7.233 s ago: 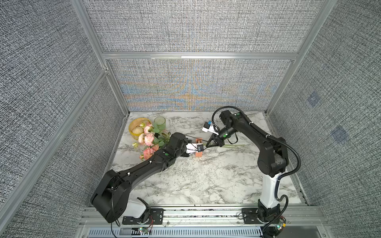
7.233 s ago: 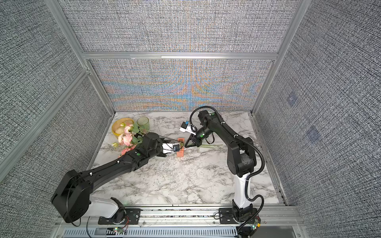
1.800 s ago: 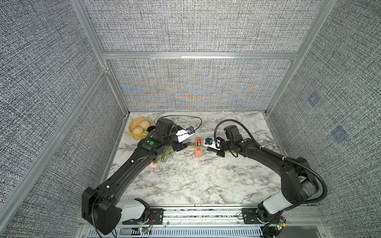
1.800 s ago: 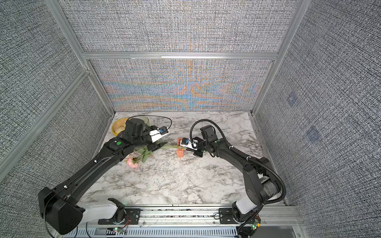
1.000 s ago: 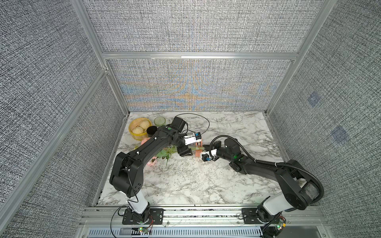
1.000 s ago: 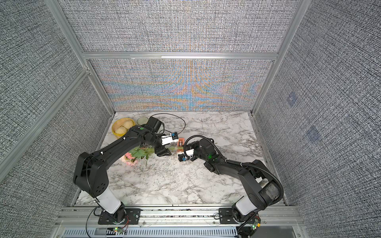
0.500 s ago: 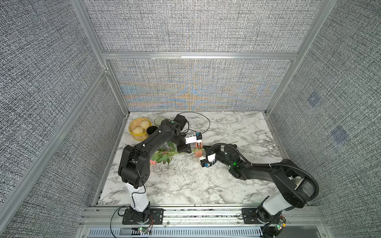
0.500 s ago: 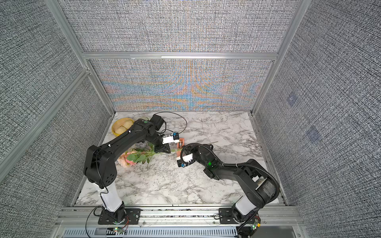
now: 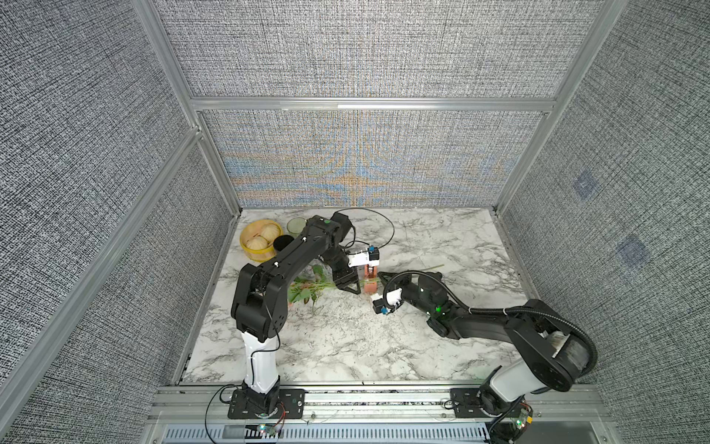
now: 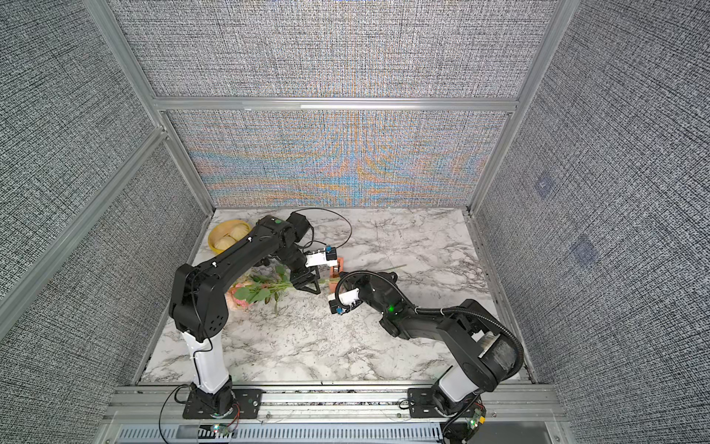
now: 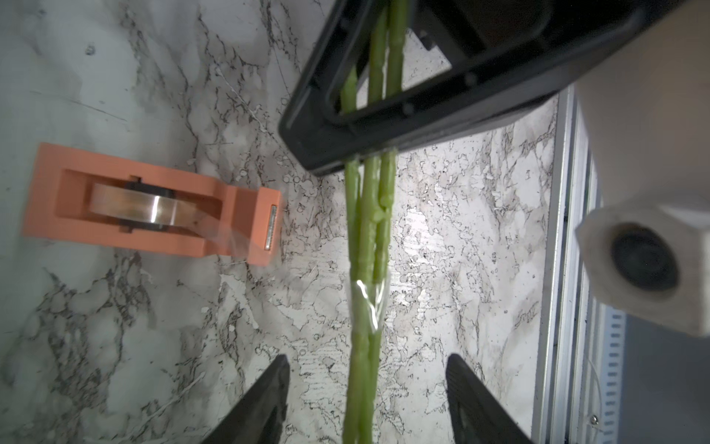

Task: Wrap bouquets with tape
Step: Wrap the tape around the bouquet.

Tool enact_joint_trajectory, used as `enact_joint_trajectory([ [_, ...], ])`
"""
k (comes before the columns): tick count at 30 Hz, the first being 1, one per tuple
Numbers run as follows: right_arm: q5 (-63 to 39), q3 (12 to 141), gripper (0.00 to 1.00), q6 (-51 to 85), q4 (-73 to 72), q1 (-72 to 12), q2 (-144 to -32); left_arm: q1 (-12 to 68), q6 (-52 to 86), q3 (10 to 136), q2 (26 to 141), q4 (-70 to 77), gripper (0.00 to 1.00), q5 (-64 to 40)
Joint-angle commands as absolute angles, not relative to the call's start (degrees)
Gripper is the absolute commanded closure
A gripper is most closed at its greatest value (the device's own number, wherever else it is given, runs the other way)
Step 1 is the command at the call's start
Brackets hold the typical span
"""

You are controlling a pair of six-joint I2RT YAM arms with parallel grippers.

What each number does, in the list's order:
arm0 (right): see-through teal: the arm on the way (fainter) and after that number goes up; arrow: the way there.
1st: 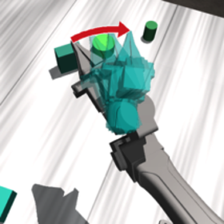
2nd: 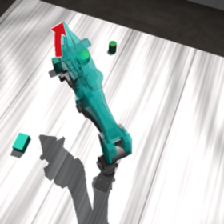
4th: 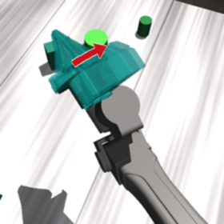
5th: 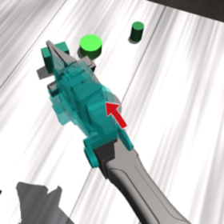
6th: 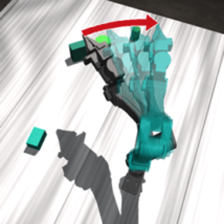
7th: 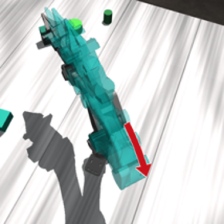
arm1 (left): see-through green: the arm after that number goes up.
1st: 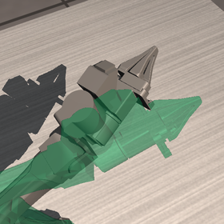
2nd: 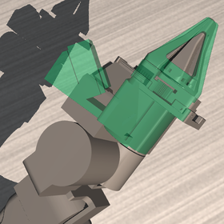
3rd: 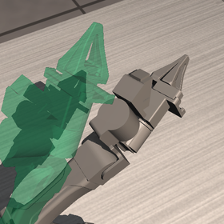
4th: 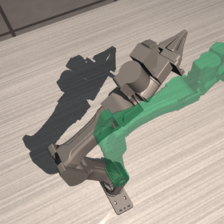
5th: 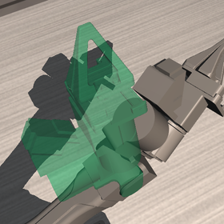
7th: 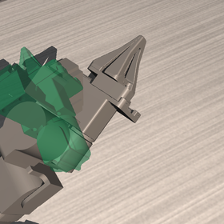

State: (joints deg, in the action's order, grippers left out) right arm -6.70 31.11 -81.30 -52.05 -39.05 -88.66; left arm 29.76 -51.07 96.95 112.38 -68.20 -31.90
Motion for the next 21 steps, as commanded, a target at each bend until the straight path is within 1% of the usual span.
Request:
enact_joint_trajectory([
  [1,-5.6,31.5,1.00,-79.3,-57.5,-39.1,-89.1,29.7,-54.8,97.4,113.7,-72.0,0.35,-34.4],
  [3,-5.4,31.4,1.00,-79.2,-58.5,-39.1,-89.3,29.7,-54.8,96.7,113.7,-70.8,0.36,-33.7],
  [7,-6.4,31.1,1.00,-79.1,-56.6,-39.2,-88.5,29.6,-55.0,95.1,112.0,-67.0,0.46,-31.7],
  [10,-6.0,30.8,1.00,-78.0,-53.4,-39.3,-87.1,29.6,-54.6,94.3,109.9,-64.7,0.81,-30.2],
  [11,-5.4,31.0,0.97,-76.1,-51.0,-39.4,-86.0,29.6,-54.4,94.0,109.1,-64.2,0.93,-29.4],
  [12,-5.0,31.3,0.91,-74.3,-47.7,-39.4,-84.5,29.5,-54.3,93.9,108.7,-64.0,0.97,-28.7],
  [13,-5.1,32.1,0.83,-72.3,-41.8,-39.4,-82.4,29.5,-54.1,93.9,108.2,-63.9,1.00,-27.8],
  [15,-6.6,33.2,0.70,-68.9,-31.8,-39.5,-79.0,29.6,-53.7,93.8,107.4,-63.6,1.00,-26.7],
  [18,-9.2,33.1,0.54,-62.9,-24.4,-39.5,-74.8,29.5,-53.3,93.3,106.1,-62.3,1.00,-25.8],
  [20,-13.6,35.5,0.44,-57.5,-12.4,-39.5,-70.9,29.7,-52.8,92.0,104.7,-60.0,1.00,-24.5],
  [21,-17.2,38.3,0.40,-53.2,-3.1,-39.4,-68.6,29.9,-52.4,91.3,103.9,-58.9,1.00,-24.0],
])
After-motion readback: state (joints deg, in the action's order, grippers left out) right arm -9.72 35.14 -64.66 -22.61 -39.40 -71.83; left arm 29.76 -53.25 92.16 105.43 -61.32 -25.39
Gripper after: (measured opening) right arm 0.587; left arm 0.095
